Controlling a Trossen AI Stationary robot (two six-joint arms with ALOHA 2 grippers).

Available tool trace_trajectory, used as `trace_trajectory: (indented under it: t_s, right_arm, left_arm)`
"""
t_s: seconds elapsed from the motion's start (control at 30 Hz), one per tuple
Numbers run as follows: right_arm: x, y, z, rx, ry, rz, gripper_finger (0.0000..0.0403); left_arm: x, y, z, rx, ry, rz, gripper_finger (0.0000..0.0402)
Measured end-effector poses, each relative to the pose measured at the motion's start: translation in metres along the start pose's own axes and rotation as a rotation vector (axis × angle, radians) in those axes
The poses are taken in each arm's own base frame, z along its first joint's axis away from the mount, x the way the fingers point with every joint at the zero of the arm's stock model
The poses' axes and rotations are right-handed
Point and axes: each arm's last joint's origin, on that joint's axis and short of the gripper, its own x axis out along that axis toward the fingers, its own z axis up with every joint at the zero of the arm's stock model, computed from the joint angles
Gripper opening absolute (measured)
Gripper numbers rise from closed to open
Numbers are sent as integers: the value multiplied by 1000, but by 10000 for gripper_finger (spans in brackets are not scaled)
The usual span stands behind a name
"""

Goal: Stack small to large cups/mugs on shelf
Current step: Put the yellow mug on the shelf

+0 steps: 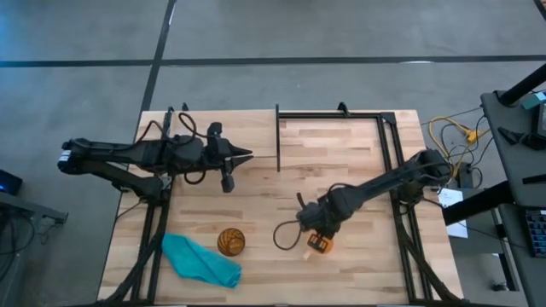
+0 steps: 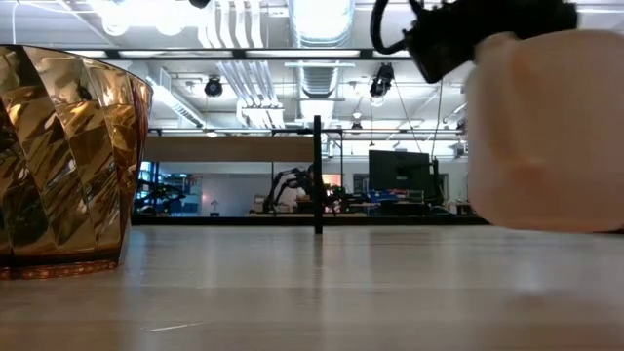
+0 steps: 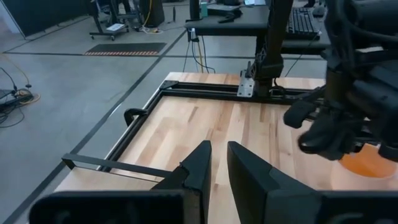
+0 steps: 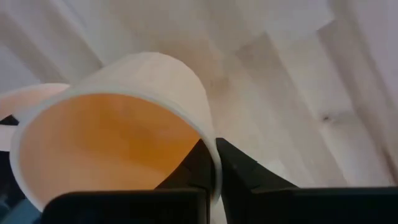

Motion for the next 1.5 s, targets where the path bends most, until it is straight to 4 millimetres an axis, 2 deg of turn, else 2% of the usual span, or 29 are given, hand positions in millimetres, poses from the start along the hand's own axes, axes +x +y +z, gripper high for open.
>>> trace_trajectory:
  t_s: [0.13, 0.27, 0.67, 0.93, 1.17, 1.5]
  right_arm:
    - [-11, -10, 16, 47, -35, 11, 10]
    - [-33, -23, 30, 90, -93, 41, 10]
    - [-146, -57, 63, 168, -521, 26, 9]
    - [-193, -82, 89, 201, -712, 46, 9]
    - [-210, -92, 105, 204, -773, 51, 9]
    - [-201, -83, 141, 111, -762, 76, 9]
  left_arm:
    - [-4, 1, 1, 13, -8, 0, 38]
    - [-8, 4, 0, 43, 3, 10, 38]
    - [-23, 11, 1, 20, -3, 62, 38]
    - [-19, 10, -6, 121, 48, 63, 38]
    - [-17, 9, -5, 168, 39, 62, 38]
    - [-16, 6, -3, 155, 20, -13, 38]
